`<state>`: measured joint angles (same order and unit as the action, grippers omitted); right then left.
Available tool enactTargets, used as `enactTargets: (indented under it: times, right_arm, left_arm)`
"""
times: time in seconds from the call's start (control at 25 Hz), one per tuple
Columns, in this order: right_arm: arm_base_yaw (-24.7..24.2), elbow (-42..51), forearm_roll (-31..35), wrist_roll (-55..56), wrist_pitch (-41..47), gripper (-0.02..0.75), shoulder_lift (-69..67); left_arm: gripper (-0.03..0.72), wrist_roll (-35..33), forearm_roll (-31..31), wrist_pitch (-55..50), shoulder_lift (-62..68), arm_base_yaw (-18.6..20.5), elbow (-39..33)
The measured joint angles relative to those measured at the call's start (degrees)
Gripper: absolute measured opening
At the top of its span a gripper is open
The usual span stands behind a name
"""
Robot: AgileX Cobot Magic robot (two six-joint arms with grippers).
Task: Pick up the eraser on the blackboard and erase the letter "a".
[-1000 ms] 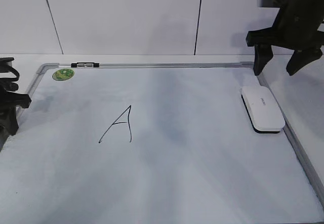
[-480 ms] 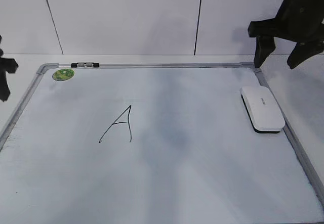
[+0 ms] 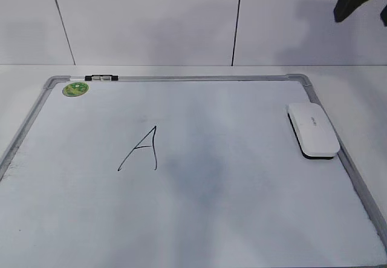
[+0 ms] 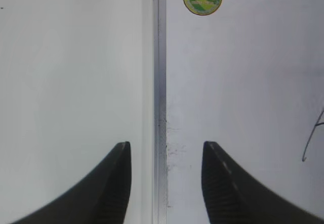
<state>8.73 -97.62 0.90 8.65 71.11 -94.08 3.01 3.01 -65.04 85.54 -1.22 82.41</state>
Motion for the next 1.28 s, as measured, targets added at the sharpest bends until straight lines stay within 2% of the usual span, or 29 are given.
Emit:
enactTargets:
  times: [0.16, 0.48, 1.0, 1.28]
  right_arm:
    - [0.0, 0.0, 0.0, 0.0, 0.4, 0.593, 6.7]
    - [0.0, 2.2, 0.1, 0.0, 0.8, 0.593, 19.9]
    - [0.0, 22.7, 3.1, 0.2, 1.5, 0.593, 43.2]
    - [1.1, 29.5, 3.6, 0.3, 1.6, 0.593, 53.5]
  left_arm:
    - [0.347, 0.3, 0.0, -1.8, -4.4, -0.2, 0.0]
    - [0.348, 0.6, -0.1, -5.9, -13.0, -3.8, 0.0]
    - [0.348, 2.5, 2.4, -7.4, -29.5, -4.5, -0.9]
    - [0.348, 2.8, 4.1, -7.9, -41.8, -4.5, -7.9]
